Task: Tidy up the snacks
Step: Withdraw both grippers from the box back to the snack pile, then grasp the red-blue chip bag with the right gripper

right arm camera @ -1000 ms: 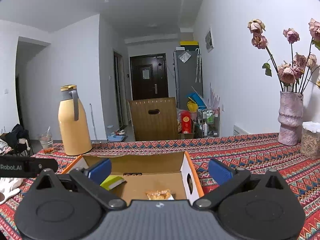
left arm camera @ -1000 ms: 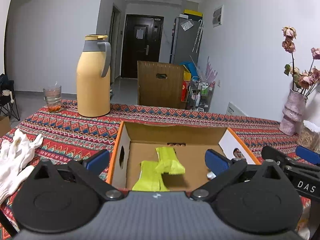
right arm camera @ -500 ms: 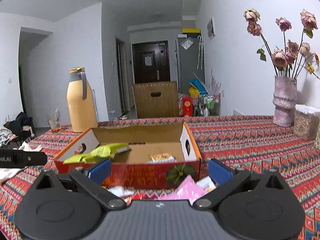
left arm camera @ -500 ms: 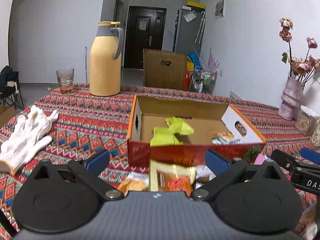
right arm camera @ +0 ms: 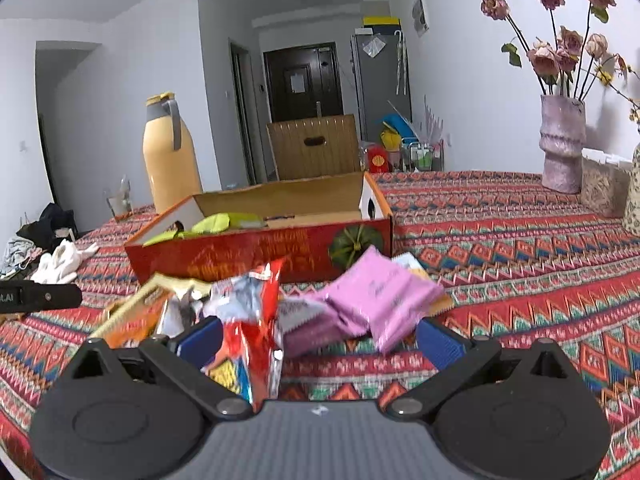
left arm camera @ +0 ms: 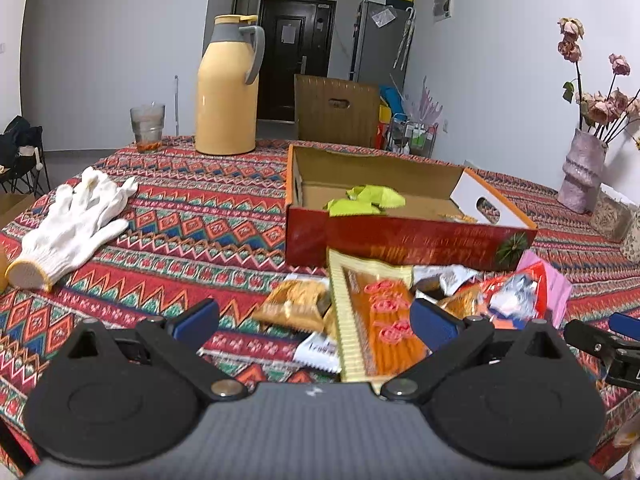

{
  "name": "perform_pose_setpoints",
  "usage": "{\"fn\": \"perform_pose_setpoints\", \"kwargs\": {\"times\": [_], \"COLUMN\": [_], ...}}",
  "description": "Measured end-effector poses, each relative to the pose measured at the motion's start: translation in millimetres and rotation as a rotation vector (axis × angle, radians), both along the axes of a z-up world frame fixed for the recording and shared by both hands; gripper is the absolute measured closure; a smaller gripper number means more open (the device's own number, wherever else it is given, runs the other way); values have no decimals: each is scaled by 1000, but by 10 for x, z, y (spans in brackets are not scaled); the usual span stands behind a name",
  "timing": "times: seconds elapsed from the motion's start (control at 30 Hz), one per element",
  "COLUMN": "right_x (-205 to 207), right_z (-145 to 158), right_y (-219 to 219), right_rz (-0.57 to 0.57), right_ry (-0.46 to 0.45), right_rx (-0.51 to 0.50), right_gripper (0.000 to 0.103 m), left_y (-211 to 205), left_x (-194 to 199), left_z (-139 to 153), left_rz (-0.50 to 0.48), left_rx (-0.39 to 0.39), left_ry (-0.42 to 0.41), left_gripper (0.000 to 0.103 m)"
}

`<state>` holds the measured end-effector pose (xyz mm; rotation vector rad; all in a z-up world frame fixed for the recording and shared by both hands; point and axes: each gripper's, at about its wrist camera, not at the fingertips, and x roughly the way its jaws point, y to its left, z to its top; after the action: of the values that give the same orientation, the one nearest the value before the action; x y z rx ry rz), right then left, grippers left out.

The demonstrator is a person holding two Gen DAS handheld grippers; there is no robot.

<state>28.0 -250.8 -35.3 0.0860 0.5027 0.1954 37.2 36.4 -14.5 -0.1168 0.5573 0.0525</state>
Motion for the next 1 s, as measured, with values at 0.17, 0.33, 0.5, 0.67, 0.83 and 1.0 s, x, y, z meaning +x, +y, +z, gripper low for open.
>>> {"fn": "perform_pose_setpoints", "kwargs": {"times": [0.17, 0.33, 0.5, 0.67, 0.83, 1.0], "right_x": [-85, -124, -116, -81, -20, 67], "right_z": [-18, -21, -90, -156, -224, -253], "right_y": [37, 139, 262, 435, 646, 811], "right_rz": [17, 48, 69, 93, 109, 75], "right_ry": [-5, 9, 42, 59, 72, 75], "right_rx": [-16, -35, -60, -98, -169, -249], "right_gripper": [0, 0, 0, 0, 0, 0], "left_y": [10, -10, 11, 41, 49, 52], "left_x": [-65, -110, -139, -135, -155, -158], "left_z": [-25, -25, -66, -113, -127, -133], "left_rz": [-2, -9, -12, -10, -13, -16], "left_rx": [-3, -2, -7, -14, -14, -12], "left_ry": [7, 1, 11, 24, 29, 30], "left_gripper": [0, 0, 0, 0, 0, 0]}}
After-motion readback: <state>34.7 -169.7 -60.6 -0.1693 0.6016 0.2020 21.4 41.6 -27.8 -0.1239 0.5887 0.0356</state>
